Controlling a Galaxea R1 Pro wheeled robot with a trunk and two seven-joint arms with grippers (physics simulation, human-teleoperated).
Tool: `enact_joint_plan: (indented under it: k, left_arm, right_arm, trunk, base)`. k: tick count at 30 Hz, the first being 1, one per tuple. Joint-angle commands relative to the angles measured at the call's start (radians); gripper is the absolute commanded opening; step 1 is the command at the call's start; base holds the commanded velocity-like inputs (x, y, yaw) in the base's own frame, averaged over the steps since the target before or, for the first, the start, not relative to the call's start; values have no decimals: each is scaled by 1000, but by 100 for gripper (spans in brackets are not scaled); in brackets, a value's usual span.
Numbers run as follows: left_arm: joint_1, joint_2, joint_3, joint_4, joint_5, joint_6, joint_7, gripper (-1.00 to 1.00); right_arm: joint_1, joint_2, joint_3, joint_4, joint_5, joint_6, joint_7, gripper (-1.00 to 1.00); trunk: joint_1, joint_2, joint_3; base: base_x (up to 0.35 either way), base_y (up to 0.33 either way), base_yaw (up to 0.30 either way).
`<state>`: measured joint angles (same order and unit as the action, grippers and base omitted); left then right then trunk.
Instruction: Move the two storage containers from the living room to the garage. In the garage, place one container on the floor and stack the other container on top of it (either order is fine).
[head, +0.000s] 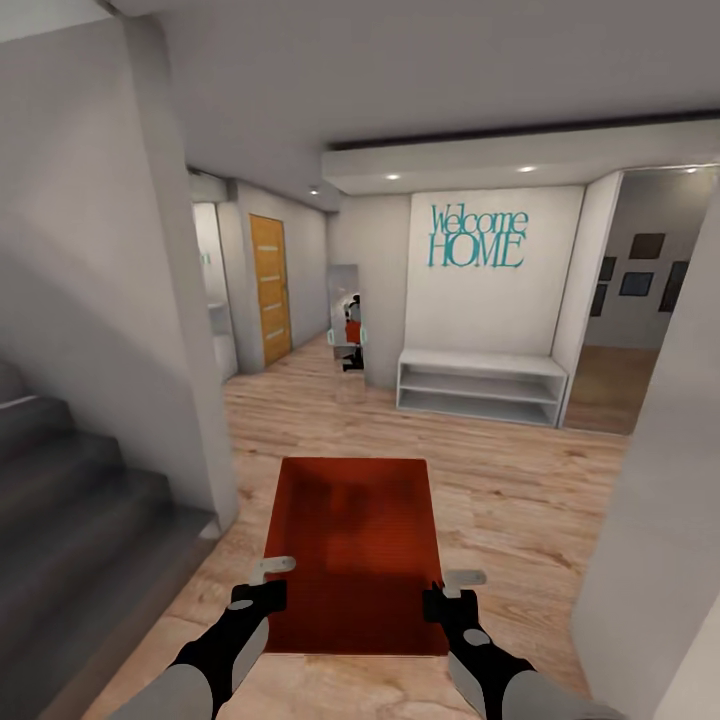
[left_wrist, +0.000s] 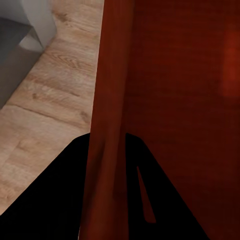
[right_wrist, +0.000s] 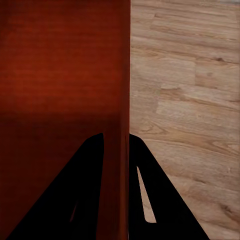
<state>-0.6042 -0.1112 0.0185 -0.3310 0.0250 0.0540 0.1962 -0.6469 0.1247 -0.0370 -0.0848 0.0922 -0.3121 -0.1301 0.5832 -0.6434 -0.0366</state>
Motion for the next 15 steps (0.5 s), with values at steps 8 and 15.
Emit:
enact_joint_plan:
  k: [8,15]
  left_arm:
    - [0,1,9,1,10,7,6,-100]
    - [0,1,9,1,10,7,6,-100]
  right_arm:
    - [-1,-2,-43,-3,12,-6,-5,-100]
    - [-2,-2,-43,-3,12,-7,-5,-100]
  trunk:
    - [1,-2,-2]
    - [1,-2,-2]
  base:
    - [321,0,0]
    - [321,0,0]
